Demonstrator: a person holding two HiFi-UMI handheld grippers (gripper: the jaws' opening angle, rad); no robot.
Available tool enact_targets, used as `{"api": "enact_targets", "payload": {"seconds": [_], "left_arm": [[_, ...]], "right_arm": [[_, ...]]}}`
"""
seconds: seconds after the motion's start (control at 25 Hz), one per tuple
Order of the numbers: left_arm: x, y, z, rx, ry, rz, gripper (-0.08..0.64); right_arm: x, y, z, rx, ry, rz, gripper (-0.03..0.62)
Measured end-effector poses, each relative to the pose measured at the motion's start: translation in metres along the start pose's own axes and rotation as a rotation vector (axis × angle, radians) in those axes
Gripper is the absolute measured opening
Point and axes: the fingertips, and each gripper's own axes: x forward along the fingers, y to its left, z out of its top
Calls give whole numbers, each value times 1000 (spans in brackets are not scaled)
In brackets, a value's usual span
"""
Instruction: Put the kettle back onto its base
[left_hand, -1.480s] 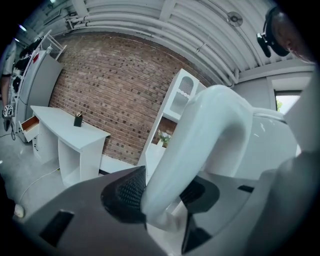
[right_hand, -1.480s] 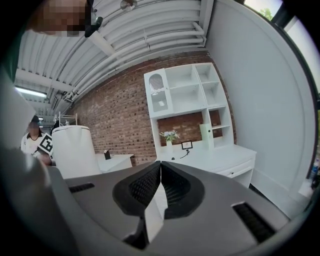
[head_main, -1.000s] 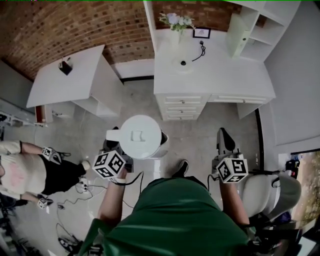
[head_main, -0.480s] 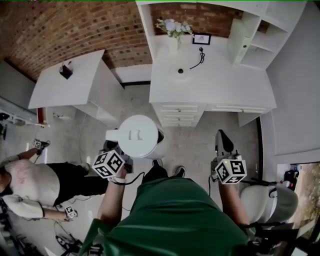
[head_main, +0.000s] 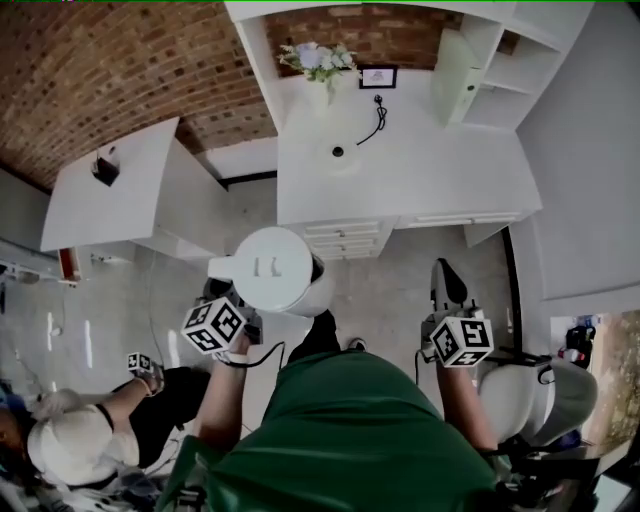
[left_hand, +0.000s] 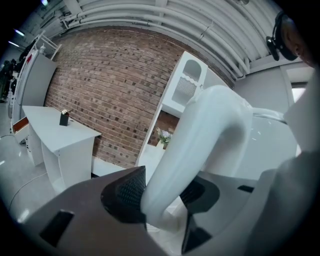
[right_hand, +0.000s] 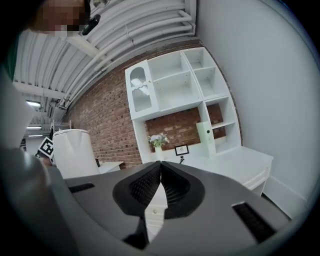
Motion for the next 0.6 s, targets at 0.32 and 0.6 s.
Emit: {"api": "enact_targets", "payload": {"seconds": [0.32,0.6], "left_arm": [[112,-9,32,62,28,-116,190],[195,2,63,82,79,-190,190]], "right_arm": [[69,-22,24,-10,-6,-96,21],[134,-18,47,-19,-10,-152,21]]}}
